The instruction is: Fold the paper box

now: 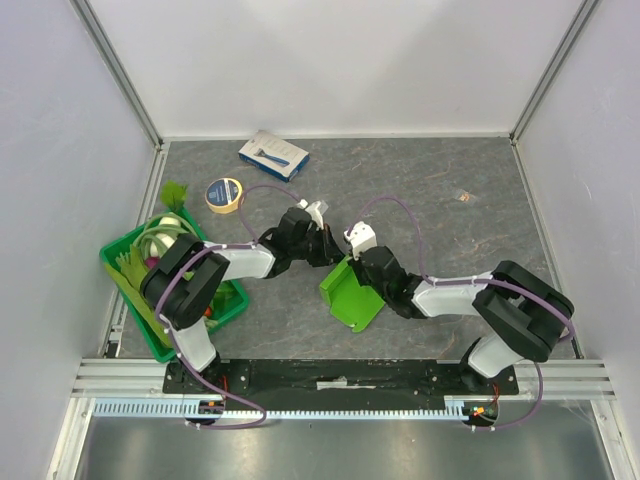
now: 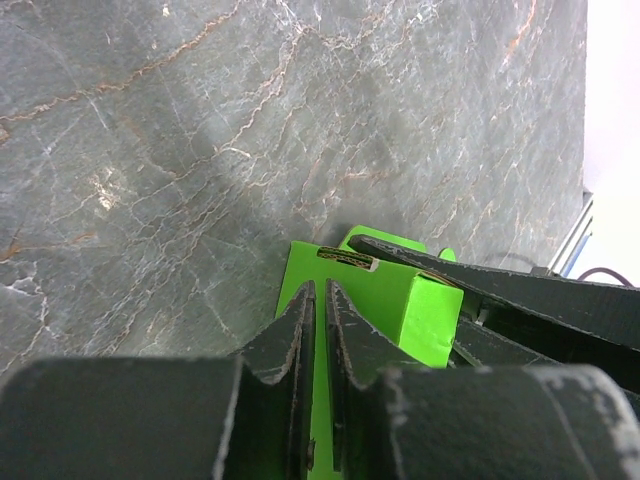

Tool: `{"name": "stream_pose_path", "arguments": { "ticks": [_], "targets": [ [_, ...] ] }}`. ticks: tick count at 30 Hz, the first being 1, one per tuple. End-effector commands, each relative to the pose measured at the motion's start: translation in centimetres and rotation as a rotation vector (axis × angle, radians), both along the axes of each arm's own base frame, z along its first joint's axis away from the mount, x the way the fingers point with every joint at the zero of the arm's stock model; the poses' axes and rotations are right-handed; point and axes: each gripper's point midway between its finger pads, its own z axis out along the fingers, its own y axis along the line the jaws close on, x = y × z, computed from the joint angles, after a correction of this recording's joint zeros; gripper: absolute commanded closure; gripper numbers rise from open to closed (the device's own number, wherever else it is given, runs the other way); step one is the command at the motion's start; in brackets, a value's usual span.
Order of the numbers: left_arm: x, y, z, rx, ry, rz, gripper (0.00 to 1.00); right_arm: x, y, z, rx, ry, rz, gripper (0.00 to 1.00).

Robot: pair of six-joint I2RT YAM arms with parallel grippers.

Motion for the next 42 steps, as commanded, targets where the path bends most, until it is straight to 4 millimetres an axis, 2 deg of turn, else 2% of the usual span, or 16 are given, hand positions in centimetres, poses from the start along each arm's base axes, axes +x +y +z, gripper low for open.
{"name": "stream_pose_path", "arguments": {
  "ticks": [1,5,9,11,15,22,25,27,29,30,31,36,37,38,42],
  "targets": [
    [-7.7,-6.2,5.5,-0.272,0.099,-0.301,0.85,2.6,2.2,3.2,0.104,-0.09,-0.041,1.0],
    [-8.1,-6.8,6.7,-0.345,0.126,-0.324,0.85,2.7,2.1,3.0,0.079,-0.099,-0.032,1.0],
    [-7.7,-6.5,6.7,-0.309,0.099,-0.295,0.85,2.5,1.0,0.6,0.034,-0.08,-0.069,1.0],
    [-7.6,-6.1,6.2,-0.27,0.099,-0.267,0.85,2.1,0.5,0.0,0.009,-0.089,-0.086,1.0],
    [-8.1,-6.6,6.8,-0.286,0.102,-0.289,0.84,1.9,0.3,-1.2,-0.04,-0.103,-0.104,1.0],
    [-9.2,-8.5,6.6,-0.311,0.131,-0.323,0.84,1.9,1.0,-1.3,-0.014,-0.106,-0.082,1.0],
    [-8.7,-8.0,6.0,-0.274,0.117,-0.297,0.84,1.5,0.6,-1.1,-0.014,-0.092,-0.089,1.0],
    [-7.8,-7.4,5.9,-0.232,0.073,-0.276,0.84,1.2,0.7,0.2,0.024,-0.092,-0.079,1.0],
    [-7.7,-6.7,5.6,-0.21,0.074,-0.269,0.83,0.8,0.2,0.3,0.028,-0.079,-0.068,0.95],
    [-7.1,-6.2,5.6,-0.204,0.059,-0.262,0.83,0.6,0.3,1.0,0.049,-0.079,-0.048,0.94],
    [-7.1,-5.7,5.2,-0.184,0.064,-0.256,0.82,0.6,-0.4,0.8,0.041,-0.072,-0.056,0.92],
    [-5.1,-3.6,4.8,-0.1,-0.023,-0.209,0.72,0.6,-1.7,1.2,0.084,-0.06,-0.056,0.87],
    [-5.0,-3.5,4.8,-0.093,-0.032,-0.211,0.71,0.5,-1.8,1.1,0.085,-0.057,-0.047,0.86],
    [-4.9,-3.4,4.8,-0.086,-0.029,-0.214,0.7,0.4,-1.8,1.1,0.085,-0.058,-0.045,0.78],
    [-4.6,-3.4,4.6,-0.072,-0.038,-0.216,0.7,0.4,-1.6,1.6,0.1,-0.058,-0.034,0.68]
  ]
}}
